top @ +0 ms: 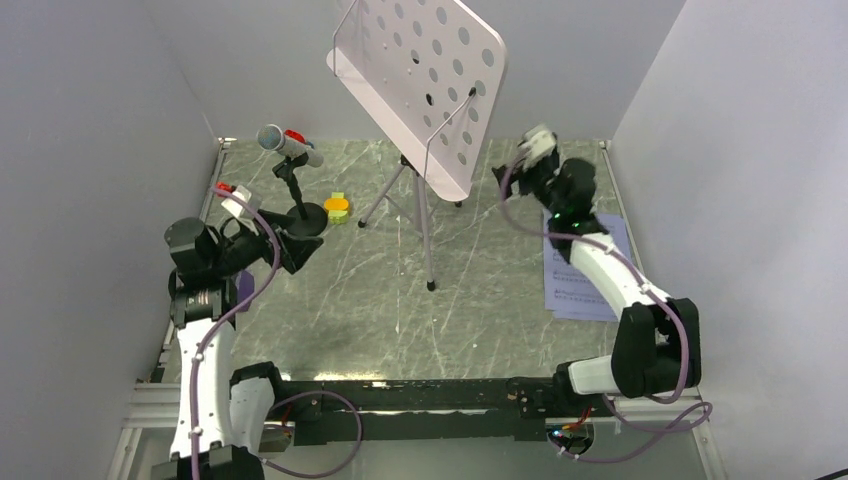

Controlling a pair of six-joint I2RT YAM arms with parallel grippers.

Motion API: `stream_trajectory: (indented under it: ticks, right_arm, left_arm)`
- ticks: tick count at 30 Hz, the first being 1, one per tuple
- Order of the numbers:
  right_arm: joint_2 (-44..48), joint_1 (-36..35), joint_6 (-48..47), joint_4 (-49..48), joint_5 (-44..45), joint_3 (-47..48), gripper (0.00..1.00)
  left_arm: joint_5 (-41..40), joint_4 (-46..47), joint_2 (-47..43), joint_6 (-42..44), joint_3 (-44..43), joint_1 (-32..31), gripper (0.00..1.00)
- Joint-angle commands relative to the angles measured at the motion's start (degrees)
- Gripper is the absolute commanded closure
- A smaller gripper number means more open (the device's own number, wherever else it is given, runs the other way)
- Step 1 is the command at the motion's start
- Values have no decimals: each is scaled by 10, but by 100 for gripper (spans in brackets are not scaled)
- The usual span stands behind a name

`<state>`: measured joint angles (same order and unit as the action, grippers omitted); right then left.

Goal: Pack up the instrument practice props

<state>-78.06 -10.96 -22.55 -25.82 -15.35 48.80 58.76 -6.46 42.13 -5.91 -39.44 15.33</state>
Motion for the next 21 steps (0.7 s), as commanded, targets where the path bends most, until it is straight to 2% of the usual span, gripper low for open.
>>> stream_trajectory:
  ticks: [1, 4, 8, 12, 19, 21]
  right_arm:
    - [-10, 69, 308, 63, -336, 96, 15]
    - [-32, 80, 448, -129, -455, 105, 16]
    - [-56, 73, 569, -276, -489, 119, 16]
    - [-68, 46, 538, -263, -469, 135, 19]
    - [-101, -8, 493, -218, -454, 188, 23]
    - [-113, -21, 473, -176, -440, 216, 29]
  left_arm:
    - [3, 38, 26, 27, -58, -19, 4]
    - [1, 32, 45, 34, -75, -24, 5]
    - [0, 45, 56, 30, -80, -26, 6]
    - [-1, 77, 64, 4, -85, -24, 6]
    - [-6, 36, 94, 20, -130, -24, 6]
    - [-7, 31, 99, 19, -137, -24, 6]
